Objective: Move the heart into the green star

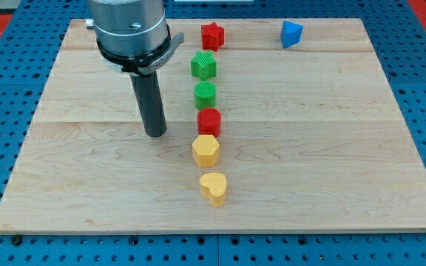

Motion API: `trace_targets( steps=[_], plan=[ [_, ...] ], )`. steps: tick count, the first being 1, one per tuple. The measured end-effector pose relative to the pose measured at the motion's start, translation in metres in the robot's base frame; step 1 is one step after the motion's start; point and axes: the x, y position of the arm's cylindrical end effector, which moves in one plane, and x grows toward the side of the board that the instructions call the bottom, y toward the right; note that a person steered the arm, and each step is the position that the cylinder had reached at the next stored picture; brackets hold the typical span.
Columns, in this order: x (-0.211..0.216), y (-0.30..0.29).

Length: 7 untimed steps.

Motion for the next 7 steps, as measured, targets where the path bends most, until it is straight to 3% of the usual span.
trace_targets(
  steps=[3,5,6,7],
  plan=[
    [0.009,0.003],
    [0.125,-0.024],
    [0.154,0.030],
    [0.129,0.091]
  ],
)
